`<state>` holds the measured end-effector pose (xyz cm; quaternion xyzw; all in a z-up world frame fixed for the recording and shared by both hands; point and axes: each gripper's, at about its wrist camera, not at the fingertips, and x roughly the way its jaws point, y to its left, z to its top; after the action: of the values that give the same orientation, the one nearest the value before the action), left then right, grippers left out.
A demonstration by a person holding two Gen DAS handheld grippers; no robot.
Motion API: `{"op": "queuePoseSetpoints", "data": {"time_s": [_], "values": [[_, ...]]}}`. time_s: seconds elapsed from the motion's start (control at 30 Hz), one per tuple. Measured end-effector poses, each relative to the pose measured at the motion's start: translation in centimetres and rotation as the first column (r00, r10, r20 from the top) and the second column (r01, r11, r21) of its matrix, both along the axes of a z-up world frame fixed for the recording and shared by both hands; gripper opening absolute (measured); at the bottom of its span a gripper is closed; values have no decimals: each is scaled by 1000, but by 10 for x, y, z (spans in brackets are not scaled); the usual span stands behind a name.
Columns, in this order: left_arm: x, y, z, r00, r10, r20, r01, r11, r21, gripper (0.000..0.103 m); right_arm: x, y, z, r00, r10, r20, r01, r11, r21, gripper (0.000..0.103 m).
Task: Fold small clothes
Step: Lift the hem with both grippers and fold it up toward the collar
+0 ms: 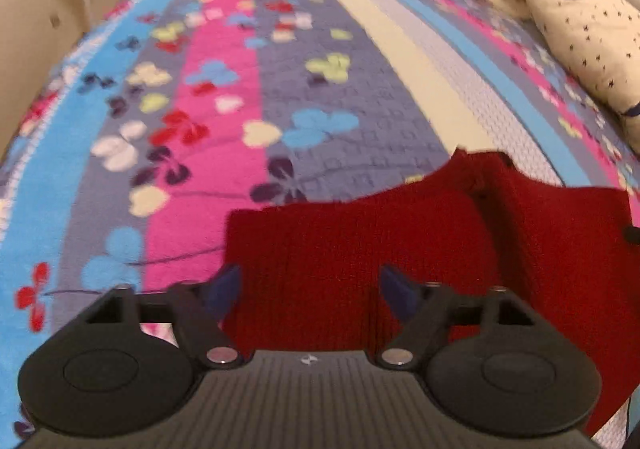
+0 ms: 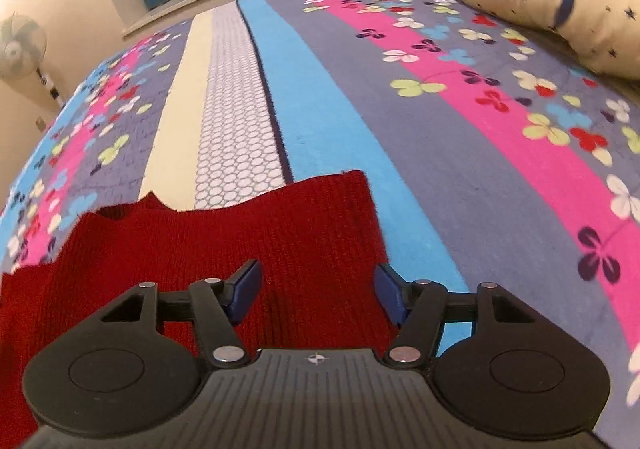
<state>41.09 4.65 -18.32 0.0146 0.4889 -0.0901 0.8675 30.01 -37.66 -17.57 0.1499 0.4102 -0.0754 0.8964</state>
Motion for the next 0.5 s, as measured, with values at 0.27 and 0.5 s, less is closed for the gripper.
{"op": "queuePoseSetpoints", "data": {"time_s": [0.27, 0.5], "values": [[7, 9, -2, 999, 38, 15, -38, 998, -51, 15, 11, 4, -12, 1000, 0, -13, -1, 995, -104, 9], [-20, 32, 67, 985, 38, 169, -10, 987, -163, 14, -24, -28, 35, 986, -94, 136, 93, 996, 9, 7]]}}
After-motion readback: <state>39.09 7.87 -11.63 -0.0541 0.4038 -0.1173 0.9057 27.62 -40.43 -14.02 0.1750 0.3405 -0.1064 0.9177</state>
